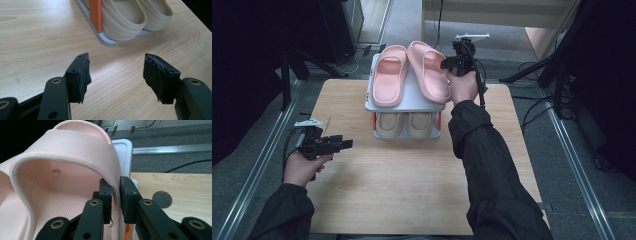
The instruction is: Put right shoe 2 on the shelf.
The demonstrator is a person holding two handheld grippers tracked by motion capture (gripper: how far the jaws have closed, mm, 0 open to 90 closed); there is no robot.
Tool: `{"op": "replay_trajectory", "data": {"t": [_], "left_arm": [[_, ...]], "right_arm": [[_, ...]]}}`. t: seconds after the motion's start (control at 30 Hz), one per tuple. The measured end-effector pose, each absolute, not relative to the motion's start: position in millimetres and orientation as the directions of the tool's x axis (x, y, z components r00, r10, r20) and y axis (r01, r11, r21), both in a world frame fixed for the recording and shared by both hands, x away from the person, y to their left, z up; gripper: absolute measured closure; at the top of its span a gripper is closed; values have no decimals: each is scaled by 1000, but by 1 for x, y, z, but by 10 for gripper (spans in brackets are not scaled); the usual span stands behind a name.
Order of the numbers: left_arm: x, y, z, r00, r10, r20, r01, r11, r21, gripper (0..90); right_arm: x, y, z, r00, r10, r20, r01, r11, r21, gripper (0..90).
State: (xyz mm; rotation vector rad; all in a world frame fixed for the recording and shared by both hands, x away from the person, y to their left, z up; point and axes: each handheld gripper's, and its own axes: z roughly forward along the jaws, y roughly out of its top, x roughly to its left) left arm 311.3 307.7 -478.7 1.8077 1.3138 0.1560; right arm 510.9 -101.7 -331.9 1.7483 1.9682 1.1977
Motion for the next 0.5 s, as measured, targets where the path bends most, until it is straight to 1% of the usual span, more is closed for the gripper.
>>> {"op": "replay_trajectory", "data": {"t": [0.13, 0.2, 0.5], "left_arm": [[311, 309, -479, 436, 820, -370, 713, -64, 698, 383], [311, 308, -479, 435, 821, -371, 713, -62, 698, 383], [312, 308, -479, 433, 821, -371, 714, -62, 697, 383]], "right_arm": [[511, -98, -334, -254, 915, 313, 708, -44, 705, 788], [511, -96, -335, -258, 915, 309, 711, -37, 702, 763], [507, -91, -339, -311, 904, 295, 706, 12, 708, 707]]}}
